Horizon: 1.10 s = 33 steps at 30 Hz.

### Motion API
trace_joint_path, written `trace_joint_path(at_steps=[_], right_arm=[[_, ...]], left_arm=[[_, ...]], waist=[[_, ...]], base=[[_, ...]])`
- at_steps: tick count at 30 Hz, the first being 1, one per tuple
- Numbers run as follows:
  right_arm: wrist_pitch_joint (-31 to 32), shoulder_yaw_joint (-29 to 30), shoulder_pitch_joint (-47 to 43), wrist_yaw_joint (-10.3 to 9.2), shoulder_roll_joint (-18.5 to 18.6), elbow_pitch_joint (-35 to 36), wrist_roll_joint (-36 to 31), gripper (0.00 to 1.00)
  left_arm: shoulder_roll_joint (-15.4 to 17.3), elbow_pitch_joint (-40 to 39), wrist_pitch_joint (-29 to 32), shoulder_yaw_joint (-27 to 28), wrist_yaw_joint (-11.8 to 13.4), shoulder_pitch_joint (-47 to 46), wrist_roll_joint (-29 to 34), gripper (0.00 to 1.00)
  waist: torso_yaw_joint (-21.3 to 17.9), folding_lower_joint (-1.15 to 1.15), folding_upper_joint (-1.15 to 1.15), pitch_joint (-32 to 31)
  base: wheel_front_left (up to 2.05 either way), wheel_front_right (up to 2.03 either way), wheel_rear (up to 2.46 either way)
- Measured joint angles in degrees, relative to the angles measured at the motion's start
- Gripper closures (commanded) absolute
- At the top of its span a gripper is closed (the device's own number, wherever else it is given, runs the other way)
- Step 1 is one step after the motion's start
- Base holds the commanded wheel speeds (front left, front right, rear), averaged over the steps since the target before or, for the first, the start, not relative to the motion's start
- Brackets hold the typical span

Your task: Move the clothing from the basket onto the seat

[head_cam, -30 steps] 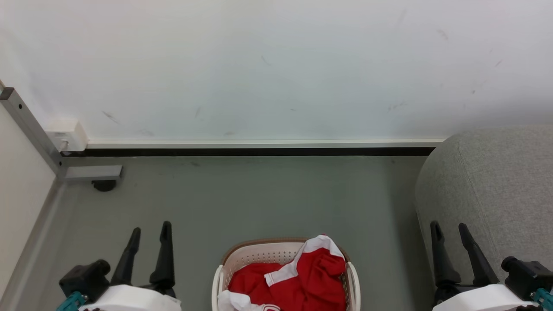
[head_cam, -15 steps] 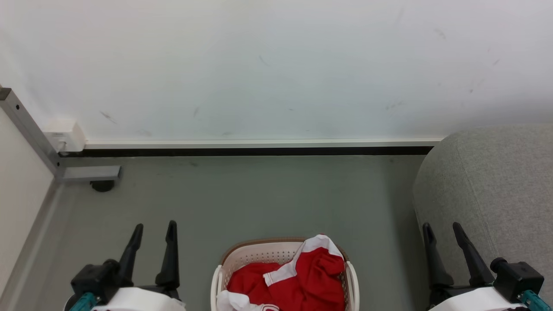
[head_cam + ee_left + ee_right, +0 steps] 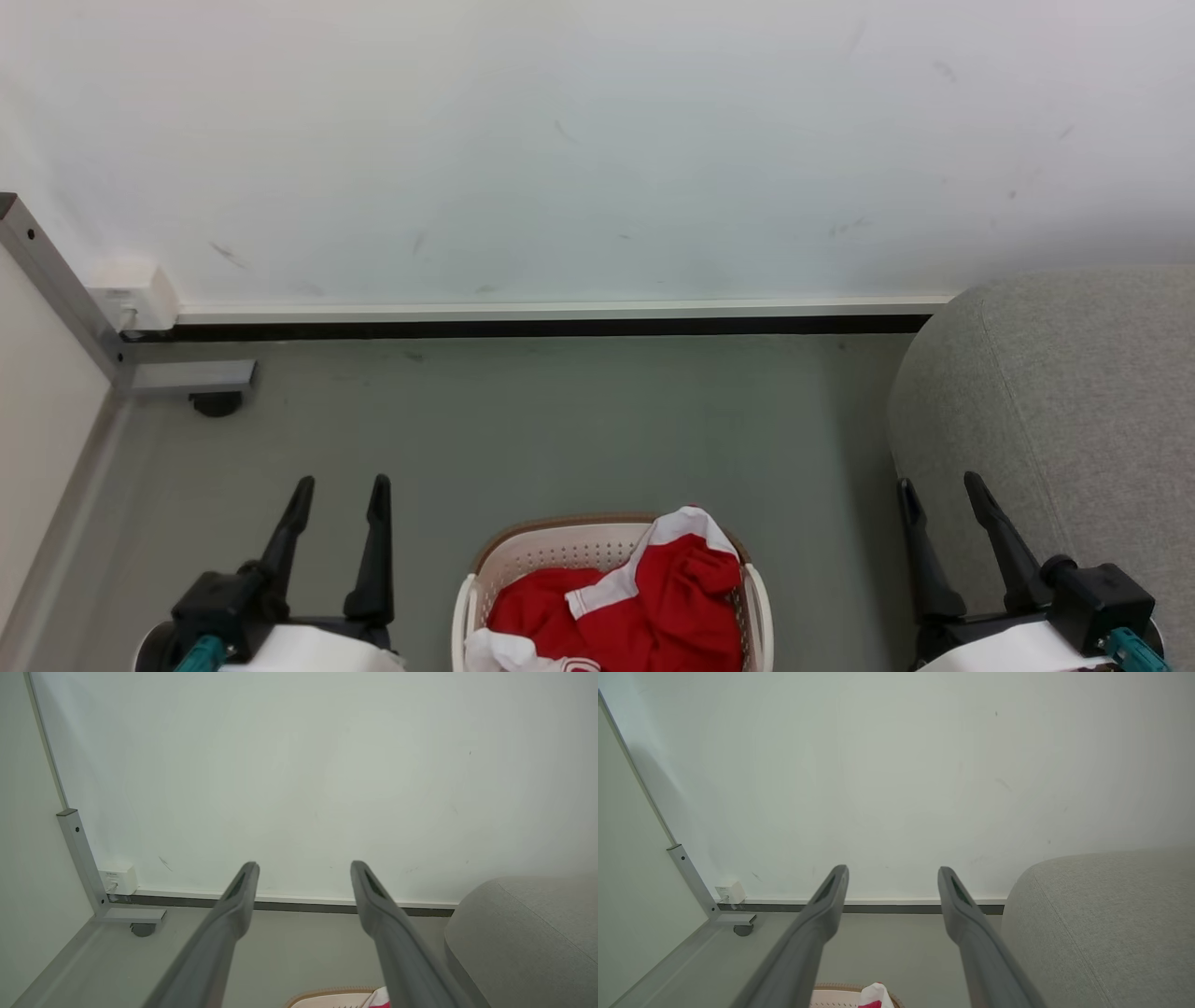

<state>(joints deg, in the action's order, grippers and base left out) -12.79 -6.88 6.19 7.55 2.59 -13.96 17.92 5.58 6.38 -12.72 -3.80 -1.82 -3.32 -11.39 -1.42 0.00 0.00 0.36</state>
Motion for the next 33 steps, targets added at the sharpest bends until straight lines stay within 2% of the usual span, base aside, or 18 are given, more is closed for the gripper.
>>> trace_joint_path(at_steps=[21,33], right_arm=[[-2.3,-1.6,0.2,0.00,0.1,0.2,-6.0,0.00],[-2.3,-1.8,0.4,0.00,0.1,0.1,-6.0,0.00]], left_arm=[[-1.6,0.6,-2.4,1.8,-1.9,0.0,7.6,0.00],[-2.2,1.1,-2.4,2.6,-2.7,0.0,8.2,0.00]], waist=[[0.0,0.00,0.00,-0.1],[-0.1,0.00,0.00,-0.2]], base=[[0.00,0.00,0.00],[0.00,0.00,0.00]])
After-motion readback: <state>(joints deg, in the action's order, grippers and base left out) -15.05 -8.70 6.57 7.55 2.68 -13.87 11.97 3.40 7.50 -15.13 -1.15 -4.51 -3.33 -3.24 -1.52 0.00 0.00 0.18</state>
